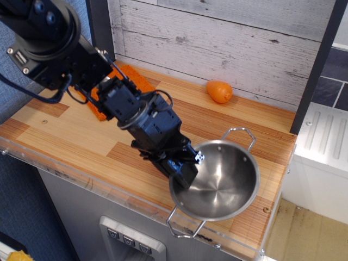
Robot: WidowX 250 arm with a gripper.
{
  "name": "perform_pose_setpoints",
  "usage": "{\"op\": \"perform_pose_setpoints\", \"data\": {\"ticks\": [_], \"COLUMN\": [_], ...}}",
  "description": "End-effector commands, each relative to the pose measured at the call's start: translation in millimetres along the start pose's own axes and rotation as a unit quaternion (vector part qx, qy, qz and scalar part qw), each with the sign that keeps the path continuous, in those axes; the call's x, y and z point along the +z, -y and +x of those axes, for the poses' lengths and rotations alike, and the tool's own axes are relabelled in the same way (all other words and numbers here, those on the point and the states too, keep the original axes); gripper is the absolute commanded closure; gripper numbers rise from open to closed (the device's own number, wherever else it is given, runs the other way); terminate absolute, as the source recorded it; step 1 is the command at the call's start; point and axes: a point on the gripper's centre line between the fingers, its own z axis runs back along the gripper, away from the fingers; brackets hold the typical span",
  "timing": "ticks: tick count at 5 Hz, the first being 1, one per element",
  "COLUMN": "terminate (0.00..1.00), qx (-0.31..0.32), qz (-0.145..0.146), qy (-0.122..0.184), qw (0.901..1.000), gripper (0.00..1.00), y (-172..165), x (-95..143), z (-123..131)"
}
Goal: Move the silver pot near orange cloth.
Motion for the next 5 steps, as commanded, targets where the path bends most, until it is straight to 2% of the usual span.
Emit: {"op": "perform_pose_setpoints", "data": {"ticks": [1, 3, 5], "terminate": [0.0, 0.0, 0.0], "qx": [0.007, 0.069, 0.148], "qz": [0.018, 0.037, 0.066], "qy": [0.053, 0.097, 0.146], "qw": [0.9984, 0.9922, 0.9758], "gripper": [1.0, 1.0, 1.0], "y": [-10, -49, -88], "x": [50, 96, 127], "z": [23, 24, 13]}}
